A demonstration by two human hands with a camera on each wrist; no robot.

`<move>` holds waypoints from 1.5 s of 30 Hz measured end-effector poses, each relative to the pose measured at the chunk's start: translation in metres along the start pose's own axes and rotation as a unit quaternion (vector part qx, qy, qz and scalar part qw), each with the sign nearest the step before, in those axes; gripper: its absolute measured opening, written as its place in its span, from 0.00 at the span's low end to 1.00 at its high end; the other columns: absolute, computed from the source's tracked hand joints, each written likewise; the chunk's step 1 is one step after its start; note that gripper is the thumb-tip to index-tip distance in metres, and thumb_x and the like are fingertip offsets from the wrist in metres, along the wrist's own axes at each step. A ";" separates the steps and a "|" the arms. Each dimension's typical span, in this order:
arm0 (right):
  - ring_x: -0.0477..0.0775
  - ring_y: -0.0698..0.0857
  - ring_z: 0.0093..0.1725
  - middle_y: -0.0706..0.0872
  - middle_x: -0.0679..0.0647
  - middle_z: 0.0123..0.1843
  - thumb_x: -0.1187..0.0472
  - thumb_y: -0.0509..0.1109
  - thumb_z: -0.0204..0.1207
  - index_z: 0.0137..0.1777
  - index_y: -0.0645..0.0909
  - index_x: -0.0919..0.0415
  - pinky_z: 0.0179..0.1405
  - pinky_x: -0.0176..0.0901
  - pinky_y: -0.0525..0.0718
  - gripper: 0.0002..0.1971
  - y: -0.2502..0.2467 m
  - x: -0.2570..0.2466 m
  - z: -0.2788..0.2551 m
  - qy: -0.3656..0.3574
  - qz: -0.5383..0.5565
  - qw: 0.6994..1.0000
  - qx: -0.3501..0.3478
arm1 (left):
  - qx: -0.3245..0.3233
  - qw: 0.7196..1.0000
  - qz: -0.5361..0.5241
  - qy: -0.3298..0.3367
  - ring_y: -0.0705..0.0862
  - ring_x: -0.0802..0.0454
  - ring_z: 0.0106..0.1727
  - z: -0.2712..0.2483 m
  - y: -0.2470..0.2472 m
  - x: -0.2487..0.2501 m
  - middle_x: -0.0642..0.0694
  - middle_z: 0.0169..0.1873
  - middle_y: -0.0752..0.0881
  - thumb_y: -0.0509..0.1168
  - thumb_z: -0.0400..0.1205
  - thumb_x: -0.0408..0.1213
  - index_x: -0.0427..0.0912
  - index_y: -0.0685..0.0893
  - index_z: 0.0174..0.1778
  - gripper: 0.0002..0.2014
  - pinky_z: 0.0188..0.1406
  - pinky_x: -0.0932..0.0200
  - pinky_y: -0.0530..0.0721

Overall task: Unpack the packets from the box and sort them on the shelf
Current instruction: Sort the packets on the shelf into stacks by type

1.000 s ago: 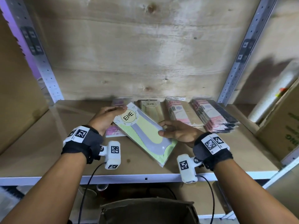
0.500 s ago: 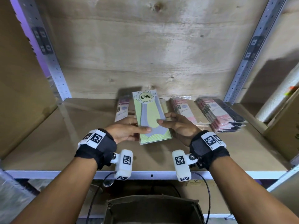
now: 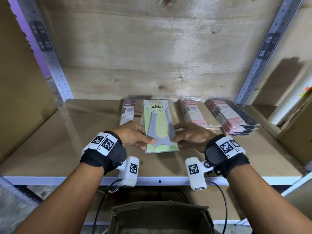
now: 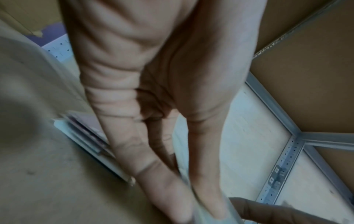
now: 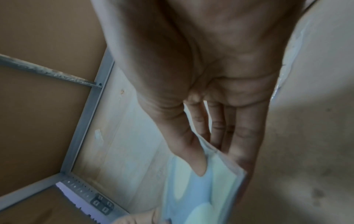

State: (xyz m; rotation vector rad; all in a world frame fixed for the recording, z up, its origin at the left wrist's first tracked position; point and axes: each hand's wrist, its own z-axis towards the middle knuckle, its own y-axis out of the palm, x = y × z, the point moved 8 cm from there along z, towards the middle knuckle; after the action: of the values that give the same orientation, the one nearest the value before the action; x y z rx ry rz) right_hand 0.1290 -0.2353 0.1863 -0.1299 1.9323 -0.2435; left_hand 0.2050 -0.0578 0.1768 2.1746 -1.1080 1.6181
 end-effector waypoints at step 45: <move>0.64 0.83 0.67 0.81 0.66 0.69 0.66 0.79 0.73 0.71 0.78 0.67 0.67 0.53 0.84 0.27 -0.038 -0.046 0.043 0.023 -0.352 0.901 0.254 | 0.217 0.958 0.182 0.053 0.90 0.39 0.54 0.057 -0.009 0.048 0.34 0.48 0.91 0.75 0.74 0.31 0.30 0.91 0.48 0.10 0.57 0.45 0.88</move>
State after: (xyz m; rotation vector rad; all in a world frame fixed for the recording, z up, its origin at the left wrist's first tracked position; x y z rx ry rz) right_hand 0.1847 -0.2668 0.2222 -0.4759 1.7341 -1.2280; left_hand 0.2583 -0.1056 0.2005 2.1837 -1.2753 2.3003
